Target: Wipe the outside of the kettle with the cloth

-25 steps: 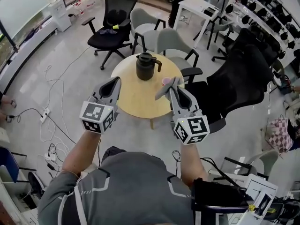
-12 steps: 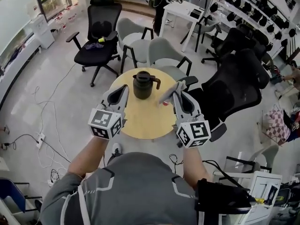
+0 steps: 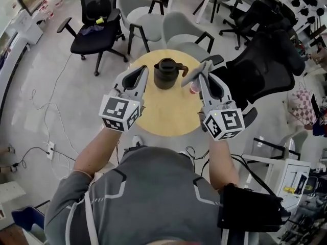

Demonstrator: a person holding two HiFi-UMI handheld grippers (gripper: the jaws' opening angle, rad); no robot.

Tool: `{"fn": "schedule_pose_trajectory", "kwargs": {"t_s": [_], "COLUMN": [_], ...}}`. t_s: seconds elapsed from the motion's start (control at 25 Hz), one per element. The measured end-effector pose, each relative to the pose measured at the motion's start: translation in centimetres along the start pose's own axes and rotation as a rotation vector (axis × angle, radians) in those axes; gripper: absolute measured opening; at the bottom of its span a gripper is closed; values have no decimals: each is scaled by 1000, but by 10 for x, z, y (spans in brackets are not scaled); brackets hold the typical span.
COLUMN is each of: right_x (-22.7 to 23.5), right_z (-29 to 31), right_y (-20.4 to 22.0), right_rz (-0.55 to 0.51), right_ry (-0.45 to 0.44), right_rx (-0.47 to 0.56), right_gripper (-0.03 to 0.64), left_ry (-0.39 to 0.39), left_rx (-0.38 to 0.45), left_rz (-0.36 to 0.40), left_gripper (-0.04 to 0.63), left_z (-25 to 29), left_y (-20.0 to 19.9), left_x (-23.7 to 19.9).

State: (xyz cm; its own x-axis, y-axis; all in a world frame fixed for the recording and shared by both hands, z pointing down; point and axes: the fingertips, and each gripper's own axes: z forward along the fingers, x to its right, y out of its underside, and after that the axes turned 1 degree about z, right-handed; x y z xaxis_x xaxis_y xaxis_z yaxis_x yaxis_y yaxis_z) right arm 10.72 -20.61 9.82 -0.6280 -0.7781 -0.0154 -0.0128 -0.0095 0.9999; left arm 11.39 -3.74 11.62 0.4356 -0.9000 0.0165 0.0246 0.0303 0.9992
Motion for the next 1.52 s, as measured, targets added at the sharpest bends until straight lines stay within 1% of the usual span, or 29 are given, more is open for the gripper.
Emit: {"fn": "schedule_pose_trajectory", "kwargs": {"t_s": [0.08, 0.2, 0.24, 0.32, 0.44, 0.52, 0.64, 0.72, 0.88, 1.12, 1.28, 1.4, 1.52], "right_x": [3, 15, 17, 19, 29, 34, 41, 50, 62, 61, 51, 46, 46], "right_z": [9, 21, 26, 34, 42, 49, 59, 64, 76, 91, 94, 106, 116], "right_y": [15, 34, 41, 53, 69, 83, 106, 122, 154, 203, 239, 263, 277], "right_rz": [19, 28, 31, 37, 22, 30, 40, 56, 75, 99, 110, 108, 106], "right_ry": [35, 108, 117, 109, 117, 99, 44, 30, 2, -44, -85, -110, -132], "right_rx": [-41, -77, -88, -107, -124, -140, -170, -190, -229, -260, -297, -308, -299], "right_gripper": [55, 55, 55, 55, 55, 55, 55, 55, 55, 55, 55, 55, 55], "left_ry": [15, 31, 35, 33, 34, 28, -19, -42, -40, -81, -121, -136, -139], "left_rx": [-24, -47, -61, -89, -94, -102, -156, -183, -159, -212, -246, -251, -250], "left_rz": [-7, -13, -20, -42, -41, -23, -20, -18, -45, -29, -60, -58, -57], "left_gripper": [8, 8, 8, 7, 8, 8, 8, 8, 8, 8, 8, 8, 8], "left_z": [4, 12, 14, 21, 34, 42, 51, 58, 69, 85, 89, 97, 105], "left_y": [14, 32, 40, 56, 72, 81, 102, 117, 135, 177, 208, 228, 245], "left_x": [-10, -20, -21, -25, -26, -24, -22, -21, -13, -17, -21, -27, -27]}}
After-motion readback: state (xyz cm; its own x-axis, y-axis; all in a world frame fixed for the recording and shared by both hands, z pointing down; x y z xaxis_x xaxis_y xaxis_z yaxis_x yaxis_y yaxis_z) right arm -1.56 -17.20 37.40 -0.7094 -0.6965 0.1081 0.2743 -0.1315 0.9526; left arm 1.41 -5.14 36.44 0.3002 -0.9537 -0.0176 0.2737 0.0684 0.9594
